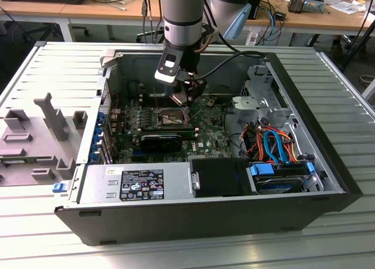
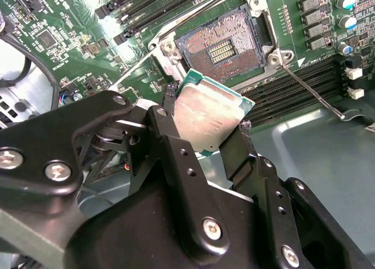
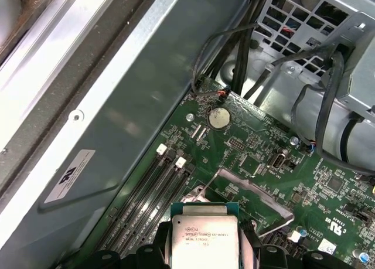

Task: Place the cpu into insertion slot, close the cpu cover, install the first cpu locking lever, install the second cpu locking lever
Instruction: 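Place the cpu into insertion slot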

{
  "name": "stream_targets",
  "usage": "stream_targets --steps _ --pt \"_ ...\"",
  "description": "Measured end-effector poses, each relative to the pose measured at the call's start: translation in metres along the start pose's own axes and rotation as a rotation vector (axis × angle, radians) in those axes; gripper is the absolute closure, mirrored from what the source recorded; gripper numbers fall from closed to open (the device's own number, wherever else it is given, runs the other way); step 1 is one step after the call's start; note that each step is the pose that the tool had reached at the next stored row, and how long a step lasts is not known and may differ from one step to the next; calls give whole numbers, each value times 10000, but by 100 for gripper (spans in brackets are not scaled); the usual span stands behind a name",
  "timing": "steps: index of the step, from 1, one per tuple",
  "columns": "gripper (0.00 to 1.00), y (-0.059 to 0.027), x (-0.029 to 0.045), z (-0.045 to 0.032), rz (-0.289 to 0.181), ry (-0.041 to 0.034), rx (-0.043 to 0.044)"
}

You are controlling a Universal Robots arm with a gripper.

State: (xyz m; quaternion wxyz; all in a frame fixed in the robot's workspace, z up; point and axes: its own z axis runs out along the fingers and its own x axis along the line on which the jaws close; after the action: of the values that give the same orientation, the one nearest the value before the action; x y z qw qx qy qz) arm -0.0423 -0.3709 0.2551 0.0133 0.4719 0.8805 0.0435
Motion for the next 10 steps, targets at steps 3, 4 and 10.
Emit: stream_targets --steps 3,4,10 --pt "45 0 0 0 33 -3 0" --pt "45 0 0 0 53 -5 -1" --pt "45 0 0 1 134 -12 -2"
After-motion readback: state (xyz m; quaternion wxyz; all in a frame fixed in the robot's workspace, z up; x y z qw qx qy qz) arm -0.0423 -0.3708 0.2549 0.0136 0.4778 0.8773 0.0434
